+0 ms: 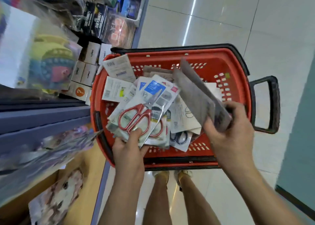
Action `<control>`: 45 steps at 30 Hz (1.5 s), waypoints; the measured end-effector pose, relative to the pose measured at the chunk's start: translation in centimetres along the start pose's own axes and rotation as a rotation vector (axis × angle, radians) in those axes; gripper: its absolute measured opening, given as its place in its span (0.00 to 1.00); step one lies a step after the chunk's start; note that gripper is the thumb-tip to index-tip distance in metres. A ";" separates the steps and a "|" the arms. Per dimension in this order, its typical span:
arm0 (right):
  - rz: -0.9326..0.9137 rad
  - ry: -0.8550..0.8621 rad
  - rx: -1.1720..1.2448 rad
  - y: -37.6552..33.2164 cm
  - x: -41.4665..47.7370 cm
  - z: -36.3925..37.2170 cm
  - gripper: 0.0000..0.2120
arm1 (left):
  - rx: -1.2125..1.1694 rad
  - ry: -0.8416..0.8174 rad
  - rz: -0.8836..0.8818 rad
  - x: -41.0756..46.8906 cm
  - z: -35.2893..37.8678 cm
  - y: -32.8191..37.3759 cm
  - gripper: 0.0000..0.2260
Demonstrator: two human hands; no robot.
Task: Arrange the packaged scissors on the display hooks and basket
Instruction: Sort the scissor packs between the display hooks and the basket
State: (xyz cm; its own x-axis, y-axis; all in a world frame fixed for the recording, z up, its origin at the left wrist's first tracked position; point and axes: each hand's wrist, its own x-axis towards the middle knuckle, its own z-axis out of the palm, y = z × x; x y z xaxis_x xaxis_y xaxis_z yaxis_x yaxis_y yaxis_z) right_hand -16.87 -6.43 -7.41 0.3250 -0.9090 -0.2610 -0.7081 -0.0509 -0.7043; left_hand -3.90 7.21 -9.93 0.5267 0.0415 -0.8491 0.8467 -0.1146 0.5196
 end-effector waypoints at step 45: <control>0.392 -0.587 0.492 5.0 2.9 2.6 0.38 | 0.226 0.063 0.405 -2.5 -3.7 4.6 0.16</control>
State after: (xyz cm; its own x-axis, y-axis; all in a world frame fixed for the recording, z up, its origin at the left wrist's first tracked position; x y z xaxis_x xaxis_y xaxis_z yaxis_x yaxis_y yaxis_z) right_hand -17.84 -8.30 -13.38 0.4812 -0.4554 -0.7490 -0.5286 0.5309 -0.6624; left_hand -1.08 10.22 -5.06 0.8207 0.0081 -0.5714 0.5382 -0.3469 0.7681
